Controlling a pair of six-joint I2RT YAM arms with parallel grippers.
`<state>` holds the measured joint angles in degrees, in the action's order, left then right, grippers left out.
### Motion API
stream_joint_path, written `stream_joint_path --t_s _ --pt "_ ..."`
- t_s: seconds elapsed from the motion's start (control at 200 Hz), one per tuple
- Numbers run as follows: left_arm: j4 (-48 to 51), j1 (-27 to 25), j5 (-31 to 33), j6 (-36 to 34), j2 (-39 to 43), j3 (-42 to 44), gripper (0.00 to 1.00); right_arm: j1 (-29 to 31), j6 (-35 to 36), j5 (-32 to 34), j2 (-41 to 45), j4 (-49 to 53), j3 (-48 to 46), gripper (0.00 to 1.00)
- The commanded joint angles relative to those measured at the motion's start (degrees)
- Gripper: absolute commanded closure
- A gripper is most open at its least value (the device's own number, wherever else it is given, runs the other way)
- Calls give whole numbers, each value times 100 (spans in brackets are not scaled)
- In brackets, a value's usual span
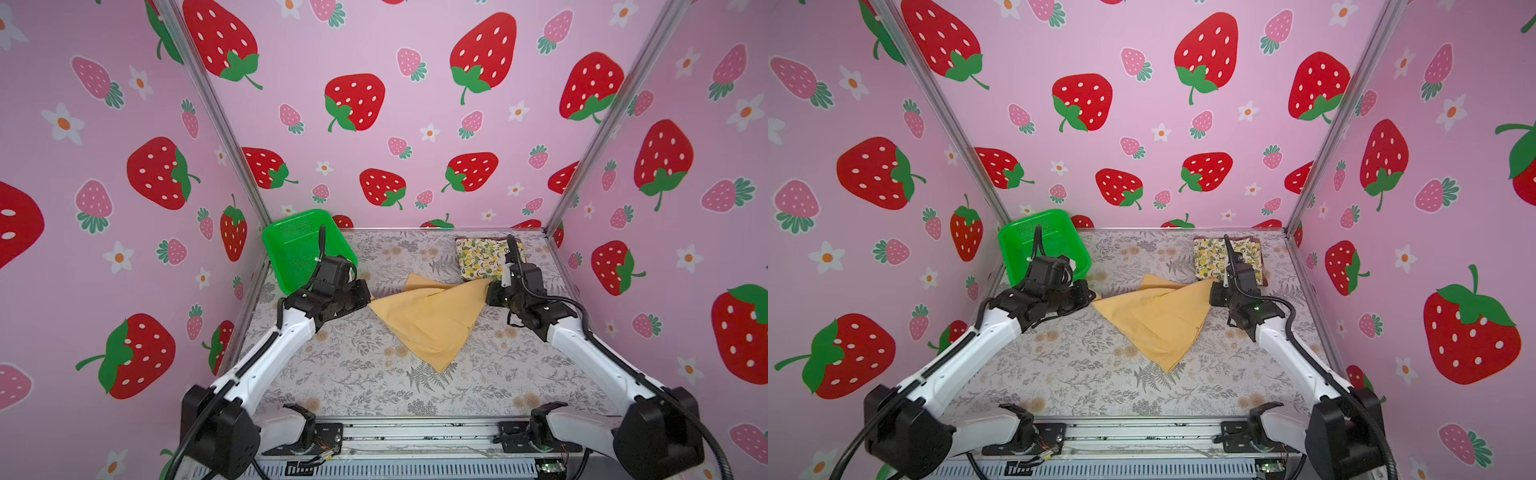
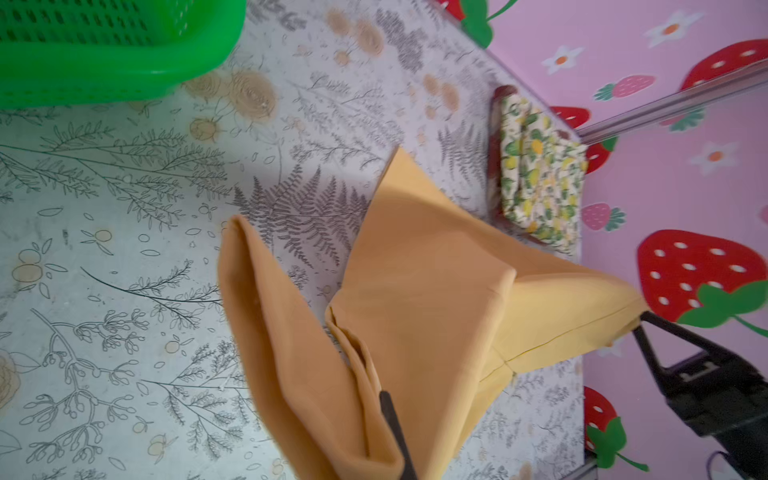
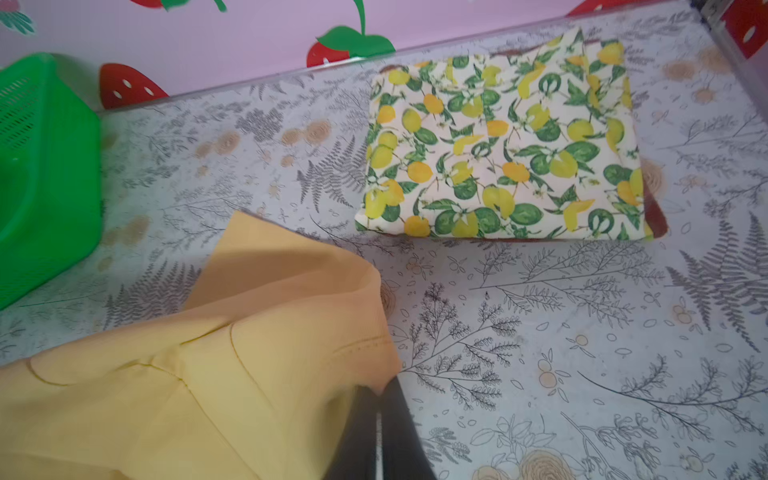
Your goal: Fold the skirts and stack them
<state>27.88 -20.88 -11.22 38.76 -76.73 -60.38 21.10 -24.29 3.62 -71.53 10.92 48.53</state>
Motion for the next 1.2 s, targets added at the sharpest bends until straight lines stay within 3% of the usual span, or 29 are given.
stream_joint_path --t_s 0.0,0.165,0.27,0.395,0.435,0.535,0.625,0.745,0.896,0.921,1.041,1.136,1.156,1.196 --pt "-166 27 -139 -219 -823 -377 96 -172 54 101 -412 -377 38 87" --pt "-646 14 -246 -118 -2033 -888 95 -357 48 402 -845 -538 49 78" --pt "-548 -25 -274 -114 -2720 -1510 95 -427 45 646 -751 -570 -115 63" --pt "-389 -60 -307 -63 -3287 -2102 95 -417 219 372 -173 -757 -472 29" --pt "-380 -69 -264 -36 -3398 -2225 90 -385 285 304 11 -705 -552 18" --pt "-314 -91 -196 56 -3681 -2545 85 -192 449 4 395 -479 -619 0" --pt "-157 -105 -270 103 -3992 -2931 77 223 487 -297 654 -337 -700 0" --pt "63 -117 -225 138 -3963 -3044 65 1174 415 86 926 -183 -748 0" --pt "-66 -13 -64 160 -2969 -2417 45 2300 235 375 1018 -182 -763 0" --pt "-48 20 -77 147 -2793 -2326 37 2478 224 420 983 -186 -759 1" --pt "99 201 -110 60 -1950 -1866 35 3345 221 733 742 -184 -747 0" --pt "58 289 -36 44 -1298 -1325 24 4011 254 1045 434 -164 -707 0" --pt "43 299 -31 46 -1181 -1220 15 4139 265 1125 341 -138 -685 0" --pt "18 329 -22 46 -970 -997 14 4388 276 1297 160 -78 -626 0"
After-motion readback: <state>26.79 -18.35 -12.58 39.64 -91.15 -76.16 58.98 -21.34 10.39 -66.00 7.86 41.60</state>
